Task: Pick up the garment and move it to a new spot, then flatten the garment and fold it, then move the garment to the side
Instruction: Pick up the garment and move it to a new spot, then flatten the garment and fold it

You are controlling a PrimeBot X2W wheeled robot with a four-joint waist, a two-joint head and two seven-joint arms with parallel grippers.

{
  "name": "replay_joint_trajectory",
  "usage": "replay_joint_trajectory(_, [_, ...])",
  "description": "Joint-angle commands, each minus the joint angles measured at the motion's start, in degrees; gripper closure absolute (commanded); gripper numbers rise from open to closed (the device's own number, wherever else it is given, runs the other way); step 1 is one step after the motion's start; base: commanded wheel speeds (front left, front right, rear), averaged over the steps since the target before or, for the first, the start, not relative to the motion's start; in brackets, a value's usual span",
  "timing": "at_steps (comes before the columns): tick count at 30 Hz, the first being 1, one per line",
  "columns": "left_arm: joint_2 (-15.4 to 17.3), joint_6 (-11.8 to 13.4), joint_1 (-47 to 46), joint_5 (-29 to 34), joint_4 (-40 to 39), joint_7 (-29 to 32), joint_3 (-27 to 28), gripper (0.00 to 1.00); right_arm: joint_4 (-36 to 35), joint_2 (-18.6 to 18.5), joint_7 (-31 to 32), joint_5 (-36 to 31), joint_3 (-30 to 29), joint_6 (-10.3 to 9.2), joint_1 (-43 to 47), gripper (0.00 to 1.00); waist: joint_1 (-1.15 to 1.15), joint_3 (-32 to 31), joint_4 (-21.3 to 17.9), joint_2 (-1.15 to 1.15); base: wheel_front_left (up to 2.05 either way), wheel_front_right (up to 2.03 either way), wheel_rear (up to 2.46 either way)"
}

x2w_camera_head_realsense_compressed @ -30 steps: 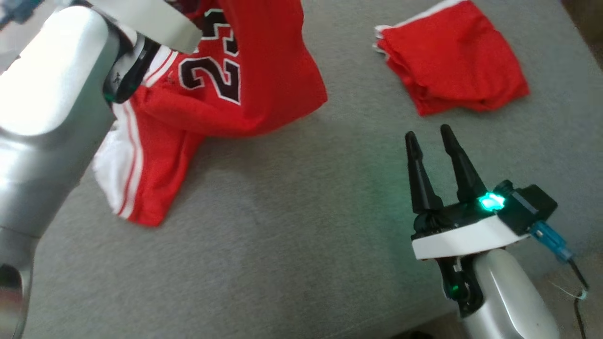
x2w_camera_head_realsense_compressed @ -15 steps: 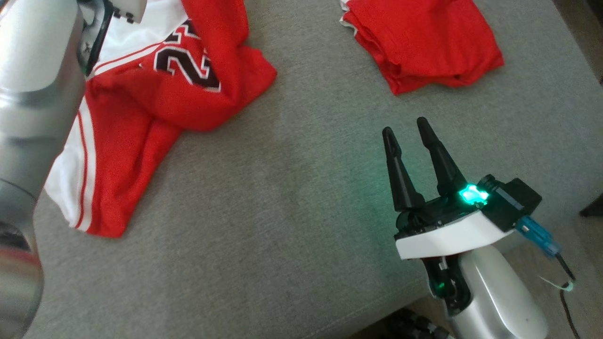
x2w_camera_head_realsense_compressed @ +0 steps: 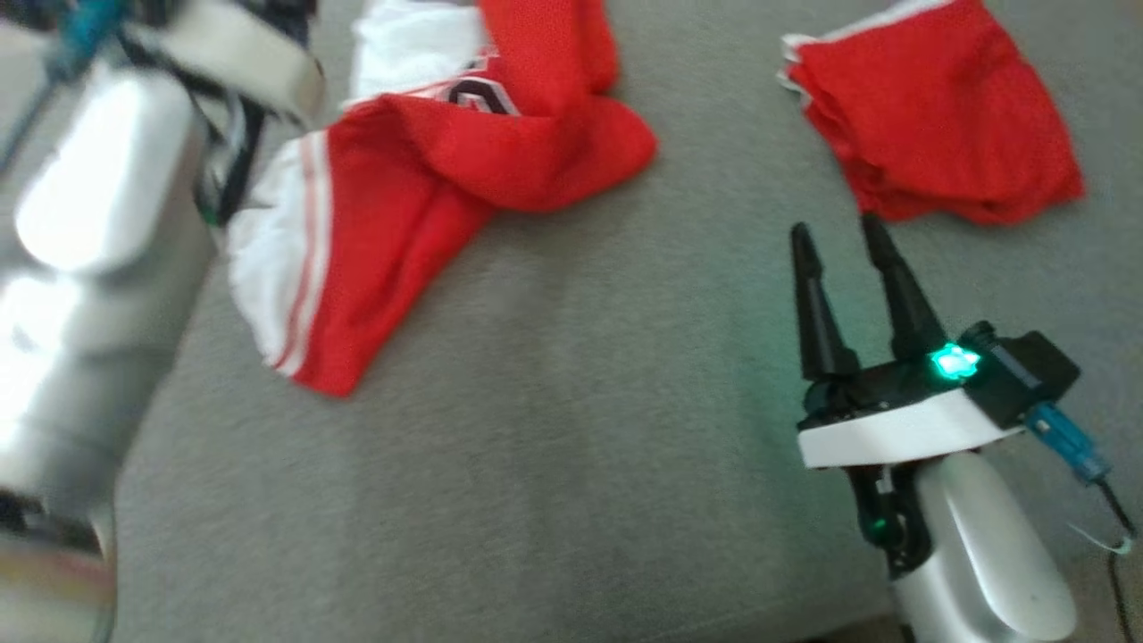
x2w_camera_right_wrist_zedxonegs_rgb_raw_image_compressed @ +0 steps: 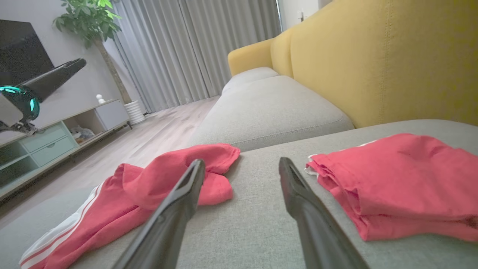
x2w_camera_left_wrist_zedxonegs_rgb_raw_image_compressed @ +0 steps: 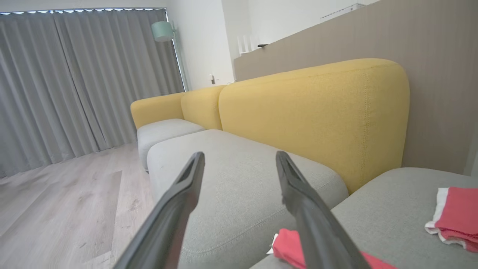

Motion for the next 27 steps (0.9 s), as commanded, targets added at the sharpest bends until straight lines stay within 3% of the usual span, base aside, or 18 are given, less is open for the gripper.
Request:
replay_joint_trajectory(1, [2.8, 0.7, 1.6, 0.2, -3.9, -0.3, 3.1, 0.0, -1.3, -0.1, -0.4, -0.9, -0.1, -0.04, -0.3, 0.0, 0.0, -3.0, 4.4, 0.0, 0.0, 0.0, 0.0])
replay_joint_trajectory(10, [3.1, 5.5, 26.0, 1.0, -20.3, -0.3, 11.3, 0.0, 0.5, -0.1, -0.4, -3.9, -4.9, -0.04, 2.7, 0.0, 0.0, -8.2, 12.6, 0.0, 0.0, 0.0, 0.0])
replay_joint_trajectory(17, [0.3, 9.1, 42.1, 3.9, -29.0, -0.3, 16.3, 0.0, 1.3, -0.1, -0.4, -4.8, -6.9, -0.04, 5.3, 0.0, 0.0, -10.0, 15.9, 0.0, 0.0, 0.0, 0.0])
replay_joint_trajectory(21, [-2.2, 10.3, 48.3, 6.4, -31.5, -0.3, 18.5, 0.0, 1.7, -0.1, -0.4, -4.6, -7.0, -0.04, 6.2, 0.0, 0.0, -10.5, 16.6, 0.0, 0.0, 0.0, 0.0])
replay_joint_trajectory(27, [-5.7, 9.2, 52.9, 8.9, -33.3, -0.3, 22.5, 0.0, 2.3, -0.1, -0.4, -4.6, -7.2, -0.04, 6.2, 0.0, 0.0, -10.7, 17.3, 0.0, 0.0, 0.0, 0.0])
